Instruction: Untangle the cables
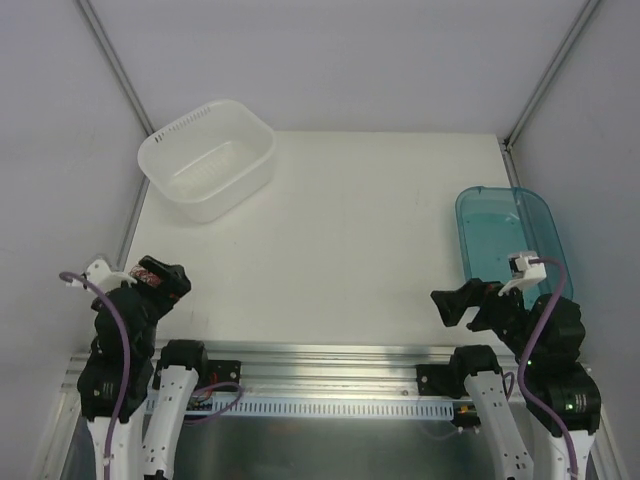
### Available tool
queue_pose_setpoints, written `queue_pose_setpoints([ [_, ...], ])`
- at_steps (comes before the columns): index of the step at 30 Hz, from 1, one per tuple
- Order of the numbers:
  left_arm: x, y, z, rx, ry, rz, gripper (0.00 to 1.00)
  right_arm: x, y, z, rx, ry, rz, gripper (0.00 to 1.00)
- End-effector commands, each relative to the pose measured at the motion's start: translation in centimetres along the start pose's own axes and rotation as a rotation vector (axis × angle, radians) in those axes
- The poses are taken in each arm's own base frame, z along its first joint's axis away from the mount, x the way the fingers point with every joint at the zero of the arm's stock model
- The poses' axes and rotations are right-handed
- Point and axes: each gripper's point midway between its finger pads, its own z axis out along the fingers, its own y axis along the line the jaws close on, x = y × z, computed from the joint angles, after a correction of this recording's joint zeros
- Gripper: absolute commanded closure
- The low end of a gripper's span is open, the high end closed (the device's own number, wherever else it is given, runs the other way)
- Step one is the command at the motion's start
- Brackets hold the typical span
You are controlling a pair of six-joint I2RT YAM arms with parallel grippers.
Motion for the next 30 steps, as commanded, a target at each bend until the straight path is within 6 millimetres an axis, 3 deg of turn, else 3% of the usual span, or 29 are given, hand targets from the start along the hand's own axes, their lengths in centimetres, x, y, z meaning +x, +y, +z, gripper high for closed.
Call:
queue_pose_setpoints([
  [1,0.4,0.6,3.0,-0.146,0.051,-0.061,0.01,1.2,0.7,0.5,-0.033,0.083,0.069,0.00],
  [5,2.2,1.3,6.5,-0.317,0.185,-0.028,0.01,1.8,0.4,0.7,-0.026,0.111,0.065,0.01],
  [12,2.6,3.2,10.9,-0.527,0.203,-0.003,0.01,2.5,0.9,0.9,-0.070,0.145,0.057,0.00],
  [19,3.9,8.0,14.1,-0.719,0.261,-0.070,0.01,3.3,0.9,1.0,-0.085,0.171,0.034,0.01],
  [20,4.8,9.2,14.4,-0.744,0.305,-0.125,0.01,3.3,0.9,1.1,-0.085,0.171,0.034,0.00],
  [27,6.9,11.5,16.7,-0.803,0.400,-0.169,0.01,3.5,1.1,1.1,-0.102,0.188,0.037,0.00],
  [30,7.9,11.6,17.7,-0.789,0.449,-0.160,0.14,3.4,1.2,1.0,-0.114,0.192,0.013,0.00],
])
